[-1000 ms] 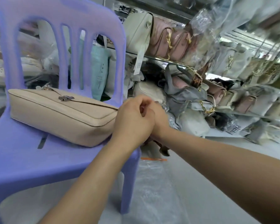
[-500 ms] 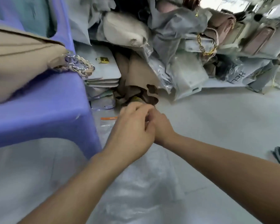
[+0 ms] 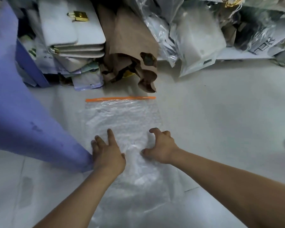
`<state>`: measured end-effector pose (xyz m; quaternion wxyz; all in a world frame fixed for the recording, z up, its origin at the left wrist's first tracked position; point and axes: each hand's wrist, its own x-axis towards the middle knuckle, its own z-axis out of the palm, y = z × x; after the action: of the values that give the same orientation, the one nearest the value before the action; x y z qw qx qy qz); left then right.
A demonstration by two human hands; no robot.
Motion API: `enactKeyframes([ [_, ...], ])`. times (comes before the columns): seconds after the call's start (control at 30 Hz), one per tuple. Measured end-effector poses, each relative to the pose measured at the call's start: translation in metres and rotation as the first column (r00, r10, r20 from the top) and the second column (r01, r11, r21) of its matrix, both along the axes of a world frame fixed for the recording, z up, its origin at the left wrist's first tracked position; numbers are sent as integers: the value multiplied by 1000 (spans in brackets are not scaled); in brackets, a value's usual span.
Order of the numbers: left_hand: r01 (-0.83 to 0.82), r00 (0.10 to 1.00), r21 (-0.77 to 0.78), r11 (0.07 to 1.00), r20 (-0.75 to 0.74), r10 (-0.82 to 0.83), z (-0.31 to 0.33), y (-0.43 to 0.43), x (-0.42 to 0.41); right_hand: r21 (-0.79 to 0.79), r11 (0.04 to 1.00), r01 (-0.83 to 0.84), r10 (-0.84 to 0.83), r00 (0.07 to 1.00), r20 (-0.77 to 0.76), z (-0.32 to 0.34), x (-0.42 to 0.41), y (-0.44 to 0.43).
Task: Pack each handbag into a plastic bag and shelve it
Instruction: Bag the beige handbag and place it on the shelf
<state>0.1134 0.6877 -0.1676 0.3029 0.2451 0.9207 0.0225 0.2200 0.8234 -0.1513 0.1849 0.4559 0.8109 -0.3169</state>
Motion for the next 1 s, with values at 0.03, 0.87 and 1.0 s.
enactKeyframes([
  [0.03, 37, 998, -25, 999, -41, -38, -1, 1, 1, 9, 1000, -6, 6, 1000, -2, -3, 1, 0],
  [0.87, 121, 983, 905, 409, -166, 78, 164, 44, -30, -8, 911, 411, -220, 471, -854, 133, -27, 44],
  [1.0, 230, 947, 931, 285, -282, 157, 234, 38, -39, 25, 893, 450, -108, 267, -958, 188, -53, 26],
])
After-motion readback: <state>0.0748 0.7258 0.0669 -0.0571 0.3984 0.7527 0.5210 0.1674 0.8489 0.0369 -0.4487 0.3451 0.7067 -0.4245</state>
